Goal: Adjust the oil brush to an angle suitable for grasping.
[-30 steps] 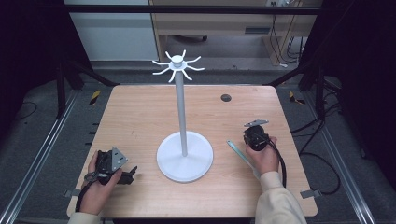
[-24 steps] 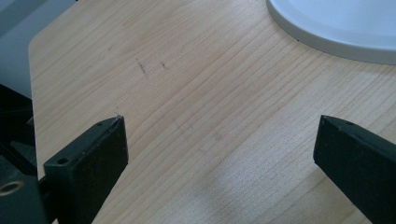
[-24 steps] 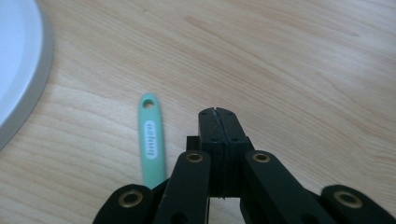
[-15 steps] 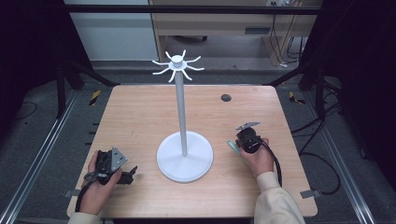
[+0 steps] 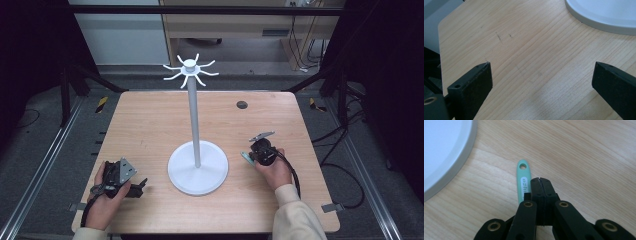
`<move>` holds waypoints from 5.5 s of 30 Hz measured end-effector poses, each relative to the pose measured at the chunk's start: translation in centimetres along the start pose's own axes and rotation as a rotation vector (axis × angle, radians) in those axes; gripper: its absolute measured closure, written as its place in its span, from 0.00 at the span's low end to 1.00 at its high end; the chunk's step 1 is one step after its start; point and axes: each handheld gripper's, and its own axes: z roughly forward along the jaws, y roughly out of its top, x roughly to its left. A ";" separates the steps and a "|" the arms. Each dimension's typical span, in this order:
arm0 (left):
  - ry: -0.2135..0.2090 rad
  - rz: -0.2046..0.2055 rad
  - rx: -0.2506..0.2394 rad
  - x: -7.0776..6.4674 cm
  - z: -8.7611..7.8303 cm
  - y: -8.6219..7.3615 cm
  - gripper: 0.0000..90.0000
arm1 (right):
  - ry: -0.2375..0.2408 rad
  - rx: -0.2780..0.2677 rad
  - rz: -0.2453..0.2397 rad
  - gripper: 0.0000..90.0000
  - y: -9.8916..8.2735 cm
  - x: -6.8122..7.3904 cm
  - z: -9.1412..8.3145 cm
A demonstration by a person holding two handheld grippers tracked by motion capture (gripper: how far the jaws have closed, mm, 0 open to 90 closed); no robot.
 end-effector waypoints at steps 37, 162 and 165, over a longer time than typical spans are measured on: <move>0.005 -0.002 0.008 0.0 0.0 -0.1 0.03 | 0.094 0.160 -0.221 0.91 -2.1 1.4 -5.2; 0.009 -0.096 -0.035 1.2 -0.2 -0.6 0.03 | 0.075 -0.380 -0.042 0.91 5.2 0.4 -14.1; 0.010 -0.096 -0.036 1.2 -0.2 -0.6 0.03 | 0.081 -0.399 -0.044 0.92 5.3 0.6 -14.4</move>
